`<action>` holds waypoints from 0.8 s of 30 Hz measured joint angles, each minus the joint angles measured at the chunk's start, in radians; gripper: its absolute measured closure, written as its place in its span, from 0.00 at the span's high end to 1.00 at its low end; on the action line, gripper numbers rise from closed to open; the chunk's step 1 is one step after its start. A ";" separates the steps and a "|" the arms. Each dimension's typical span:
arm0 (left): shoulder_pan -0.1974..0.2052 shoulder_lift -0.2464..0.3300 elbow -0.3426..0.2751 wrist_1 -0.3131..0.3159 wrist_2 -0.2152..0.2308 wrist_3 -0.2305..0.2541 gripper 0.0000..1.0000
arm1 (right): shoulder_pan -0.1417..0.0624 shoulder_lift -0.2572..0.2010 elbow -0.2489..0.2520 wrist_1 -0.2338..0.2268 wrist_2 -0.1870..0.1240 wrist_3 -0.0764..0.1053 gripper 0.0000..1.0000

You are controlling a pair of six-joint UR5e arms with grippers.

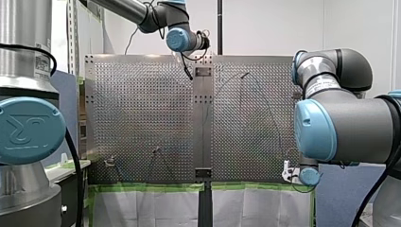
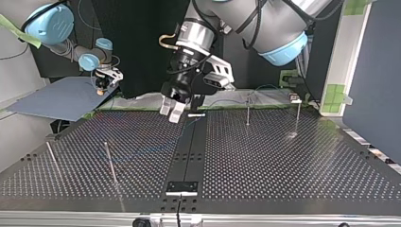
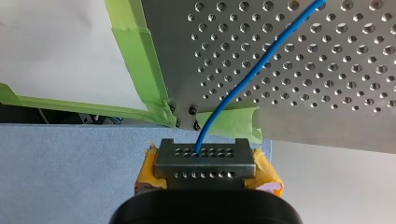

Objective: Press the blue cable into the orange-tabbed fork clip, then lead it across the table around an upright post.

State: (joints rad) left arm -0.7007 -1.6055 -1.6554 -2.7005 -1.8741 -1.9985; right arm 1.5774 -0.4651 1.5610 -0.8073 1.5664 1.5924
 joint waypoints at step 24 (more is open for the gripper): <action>0.024 -0.001 -0.240 -0.008 -0.024 -0.006 0.99 | 0.002 0.001 0.000 0.002 0.000 -0.001 0.00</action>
State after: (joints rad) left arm -0.6766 -1.6066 -1.8950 -2.7080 -1.8978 -2.0047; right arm 1.5793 -0.4645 1.5610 -0.8055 1.5663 1.5910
